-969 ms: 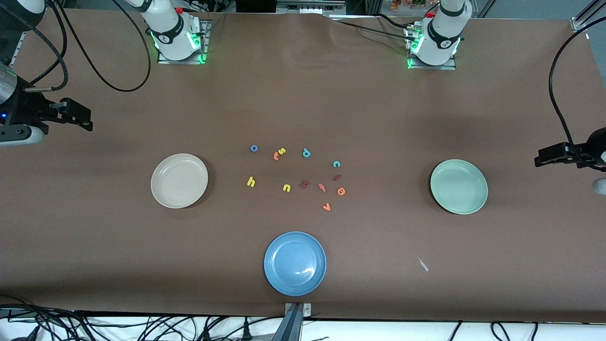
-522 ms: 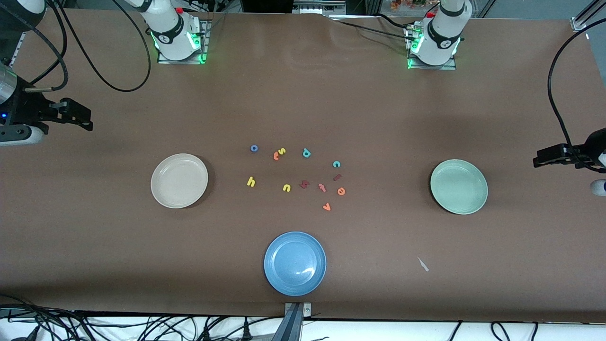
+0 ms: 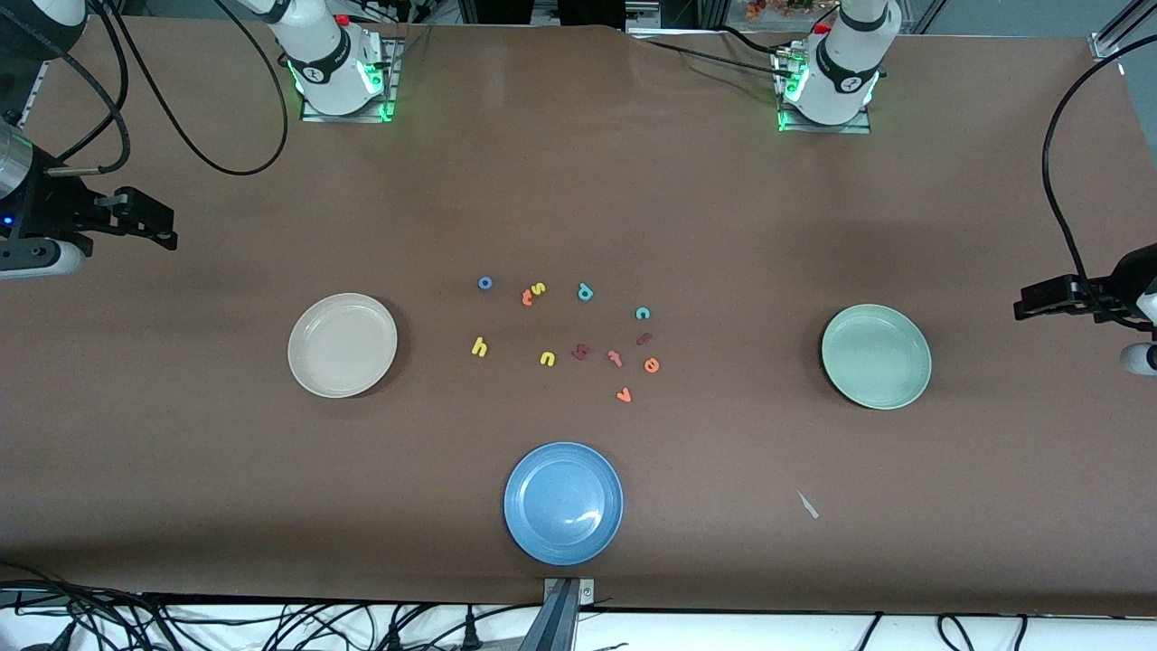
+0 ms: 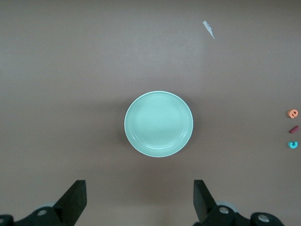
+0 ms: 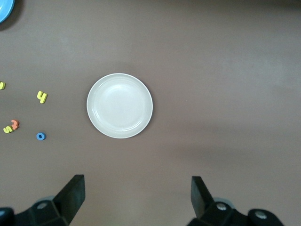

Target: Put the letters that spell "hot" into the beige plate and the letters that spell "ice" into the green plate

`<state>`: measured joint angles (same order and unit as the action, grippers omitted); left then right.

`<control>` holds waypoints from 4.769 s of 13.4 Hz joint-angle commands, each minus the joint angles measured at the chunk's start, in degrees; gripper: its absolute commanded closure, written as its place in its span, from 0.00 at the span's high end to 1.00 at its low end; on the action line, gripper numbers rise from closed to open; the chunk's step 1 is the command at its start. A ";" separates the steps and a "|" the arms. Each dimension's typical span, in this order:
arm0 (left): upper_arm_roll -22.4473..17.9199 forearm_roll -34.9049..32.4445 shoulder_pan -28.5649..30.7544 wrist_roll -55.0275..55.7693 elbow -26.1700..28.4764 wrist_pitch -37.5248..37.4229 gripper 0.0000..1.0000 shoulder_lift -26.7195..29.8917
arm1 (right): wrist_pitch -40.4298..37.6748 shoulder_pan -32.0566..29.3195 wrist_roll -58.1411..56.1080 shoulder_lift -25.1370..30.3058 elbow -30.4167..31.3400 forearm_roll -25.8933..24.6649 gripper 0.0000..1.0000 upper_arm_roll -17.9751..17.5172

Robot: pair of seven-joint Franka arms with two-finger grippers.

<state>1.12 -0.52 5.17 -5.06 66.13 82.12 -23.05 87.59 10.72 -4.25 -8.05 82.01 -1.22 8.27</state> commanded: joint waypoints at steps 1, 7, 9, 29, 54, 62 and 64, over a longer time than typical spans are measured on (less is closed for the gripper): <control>-0.24 1.22 0.10 -1.35 0.14 0.50 1.00 -0.06 | -1.02 -0.26 -0.15 -0.30 -1.06 0.60 1.00 0.00; -0.24 1.22 0.27 -1.44 0.14 0.50 1.00 -0.06 | -1.02 -0.26 -0.15 -0.30 -1.06 0.60 1.00 0.08; -0.24 1.40 0.19 -1.35 0.23 0.41 1.00 -0.06 | -1.02 -0.35 -0.15 -0.30 -0.98 1.04 1.00 0.08; 0.55 11.59 -30.56 39.50 26.21 36.05 1.00 -8.76 | -1.28 -2.55 0.11 -0.65 -0.89 1.92 1.00 0.17; 0.72 11.77 -39.63 49.97 34.16 53.76 0.45 -16.41 | 10.56 -6.24 10.82 -6.45 11.75 2.98 1.00 -17.74; 0.63 11.42 -39.28 49.89 33.89 53.41 0.12 -15.97 | 34.13 -6.15 21.88 -8.12 29.78 2.71 1.00 -26.09; 0.29 11.07 -37.96 49.27 33.89 52.27 0.11 -13.00 | 36.76 -6.15 28.13 -8.91 31.62 0.35 1.00 -28.47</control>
<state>2.19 9.43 -33.45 45.23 100.25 135.77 -38.93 121.69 5.57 18.73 -17.73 111.15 1.31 -17.51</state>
